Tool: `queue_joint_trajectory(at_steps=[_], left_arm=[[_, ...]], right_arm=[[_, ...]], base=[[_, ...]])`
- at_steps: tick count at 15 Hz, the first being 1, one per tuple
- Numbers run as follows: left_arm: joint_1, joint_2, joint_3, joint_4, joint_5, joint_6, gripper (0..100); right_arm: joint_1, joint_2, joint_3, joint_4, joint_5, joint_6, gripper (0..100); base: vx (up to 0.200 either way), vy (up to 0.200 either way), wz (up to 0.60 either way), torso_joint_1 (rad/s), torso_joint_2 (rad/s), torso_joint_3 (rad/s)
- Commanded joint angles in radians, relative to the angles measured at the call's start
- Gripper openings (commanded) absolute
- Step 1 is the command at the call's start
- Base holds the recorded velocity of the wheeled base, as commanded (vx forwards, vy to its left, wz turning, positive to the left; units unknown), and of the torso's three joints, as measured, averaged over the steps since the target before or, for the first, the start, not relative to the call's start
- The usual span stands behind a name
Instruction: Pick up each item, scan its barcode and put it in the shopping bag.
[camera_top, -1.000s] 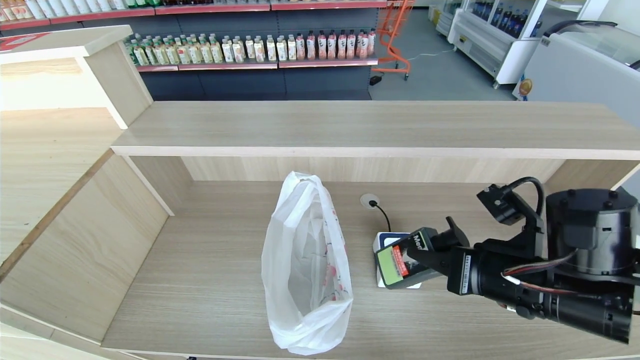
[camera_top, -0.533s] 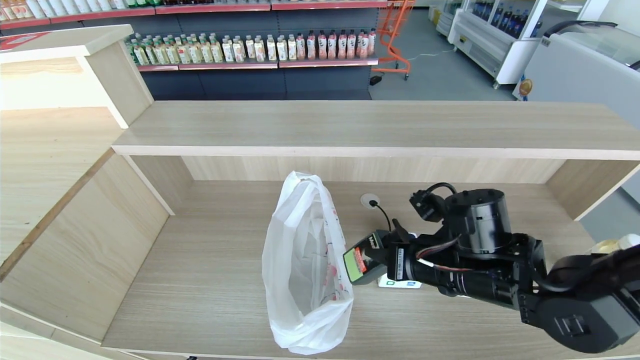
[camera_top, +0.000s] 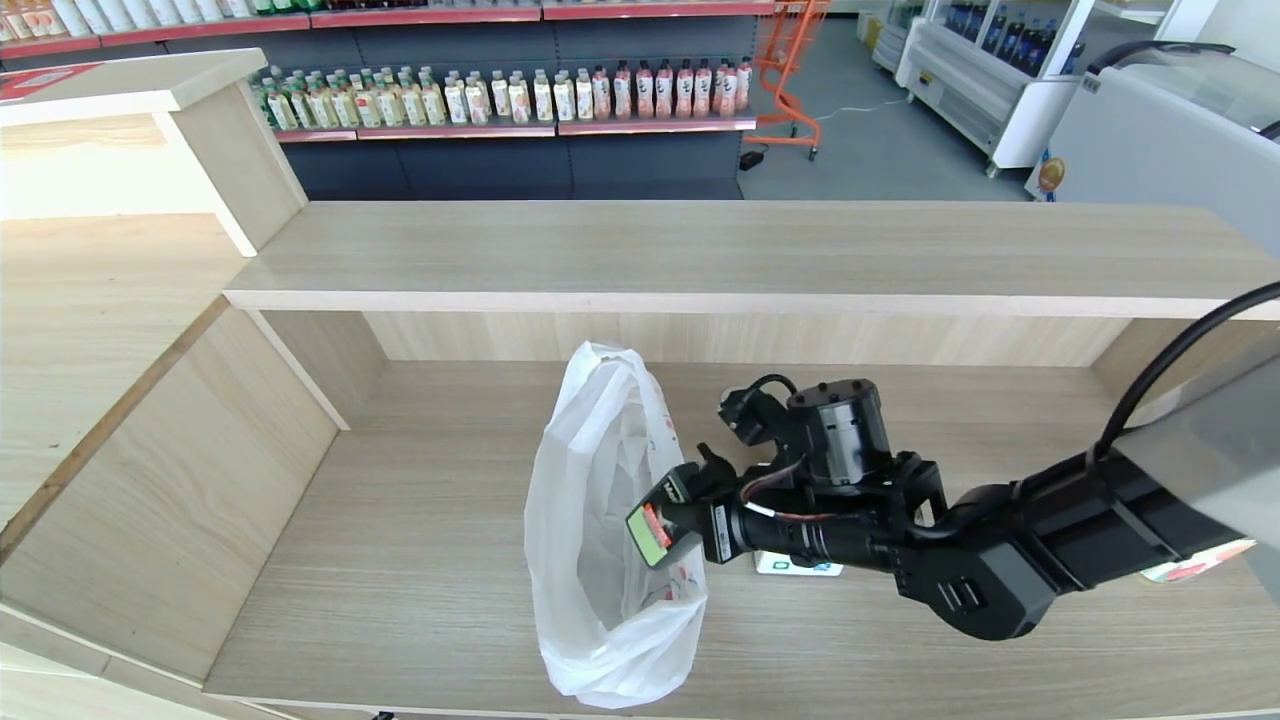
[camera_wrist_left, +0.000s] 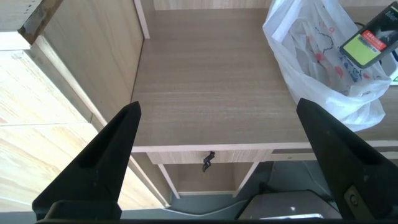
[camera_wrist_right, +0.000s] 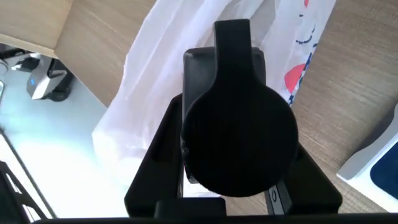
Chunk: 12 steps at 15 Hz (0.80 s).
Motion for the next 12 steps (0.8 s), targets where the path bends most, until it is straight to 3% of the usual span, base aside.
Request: queue_joint_trajectory(at_steps=[1,3,5,6,10,12], left_arm=[[0.000,0.000,-0.001,0.000,0.000,0.000,100],[0.000,0.000,-0.001,0.000,0.000,0.000,100],[0.000,0.000,0.001,0.000,0.000,0.000,100],[0.000,0.000,-0.001,0.000,0.000,0.000,100],[0.000,0.000,-0.001,0.000,0.000,0.000,100],[0.000,0.000,-0.001,0.000,0.000,0.000,100]], right_arm=[[0.000,0.070,-0.018,0.000,0.004,-0.061,0],[0.000,0.105,-0.018,-0.006,0.003,-0.171,0],[0.014,0.141,-0.034,-0.061,0.001,-0.196,0],[0.020,0.151,-0.040,-0.074,0.000,-0.199,100],[0.019,0.151,-0.074,-0.094,0.000,-0.170,100],[0.000,0.079,-0.069,-0.104,0.000,-0.061,100]], base=[[0.000,0.000,0.00,0.000,0.00,0.000],[0.000,0.000,0.00,0.000,0.00,0.000],[0.000,0.000,0.00,0.000,0.00,0.000],[0.000,0.000,0.00,0.000,0.00,0.000],[0.000,0.000,0.00,0.000,0.00,0.000],[0.000,0.000,0.00,0.000,0.00,0.000]])
